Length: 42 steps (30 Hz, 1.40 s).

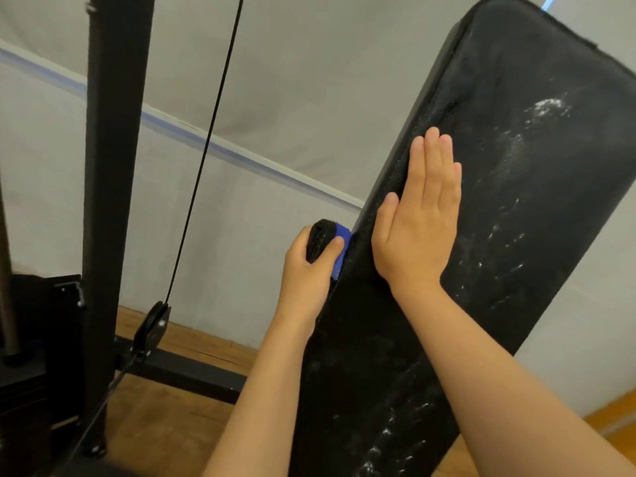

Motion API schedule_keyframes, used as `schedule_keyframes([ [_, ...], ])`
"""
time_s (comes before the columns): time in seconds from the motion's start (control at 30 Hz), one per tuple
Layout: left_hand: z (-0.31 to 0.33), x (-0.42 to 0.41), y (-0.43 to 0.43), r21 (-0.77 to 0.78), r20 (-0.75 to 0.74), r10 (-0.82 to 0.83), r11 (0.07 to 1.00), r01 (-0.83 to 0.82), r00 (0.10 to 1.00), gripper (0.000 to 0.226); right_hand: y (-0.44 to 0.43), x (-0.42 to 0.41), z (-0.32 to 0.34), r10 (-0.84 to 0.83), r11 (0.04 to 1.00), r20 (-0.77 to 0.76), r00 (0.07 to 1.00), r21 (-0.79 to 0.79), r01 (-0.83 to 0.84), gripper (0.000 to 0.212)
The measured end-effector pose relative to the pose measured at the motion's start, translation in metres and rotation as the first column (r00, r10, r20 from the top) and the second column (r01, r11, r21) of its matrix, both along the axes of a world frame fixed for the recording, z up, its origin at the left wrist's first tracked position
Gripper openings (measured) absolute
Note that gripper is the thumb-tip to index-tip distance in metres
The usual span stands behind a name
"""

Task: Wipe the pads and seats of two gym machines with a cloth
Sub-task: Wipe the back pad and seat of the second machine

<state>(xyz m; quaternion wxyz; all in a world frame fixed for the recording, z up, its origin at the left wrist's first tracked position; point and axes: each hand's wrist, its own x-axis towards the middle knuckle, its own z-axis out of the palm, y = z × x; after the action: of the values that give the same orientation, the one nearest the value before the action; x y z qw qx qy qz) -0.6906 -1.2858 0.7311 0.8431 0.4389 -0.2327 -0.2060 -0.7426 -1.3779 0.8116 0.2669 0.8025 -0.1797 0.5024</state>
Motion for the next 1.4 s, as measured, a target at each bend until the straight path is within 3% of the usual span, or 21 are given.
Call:
schedule_keyframes([
  [0.13, -0.009, -0.004, -0.005, -0.020, -0.031, 0.044, 0.999, -0.044, 0.999, 0.011, -0.001, 0.001, 0.001, -0.001, 1.000, -0.002, 1.000, -0.009, 0.001, 0.059],
  [0.47, -0.083, -0.030, 0.013, 0.167, -0.149, 0.068, 0.985, -0.042, 0.986, 0.013, 0.000, 0.000, 0.002, 0.038, 0.999, 0.024, 0.999, -0.003, -0.038, 0.060],
  [0.8, -0.049, -0.018, 0.005, 0.100, 0.002, 0.088, 0.991, -0.088, 0.996, 0.014, -0.001, -0.004, 0.000, 0.006, 1.000, 0.001, 1.000, -0.007, -0.006, 0.068],
  [1.07, -0.095, -0.031, 0.017, 0.219, -0.102, 0.075, 0.974, -0.051, 0.992, 0.012, -0.001, -0.001, 0.003, 0.003, 1.000, 0.006, 1.000, -0.031, -0.003, 0.074],
  [1.4, -0.114, -0.032, 0.028, 0.294, -0.069, 0.062, 0.955, -0.039, 0.996, 0.009, -0.001, -0.004, 0.000, -0.021, 0.999, -0.001, 1.000, -0.032, 0.021, 0.073],
])
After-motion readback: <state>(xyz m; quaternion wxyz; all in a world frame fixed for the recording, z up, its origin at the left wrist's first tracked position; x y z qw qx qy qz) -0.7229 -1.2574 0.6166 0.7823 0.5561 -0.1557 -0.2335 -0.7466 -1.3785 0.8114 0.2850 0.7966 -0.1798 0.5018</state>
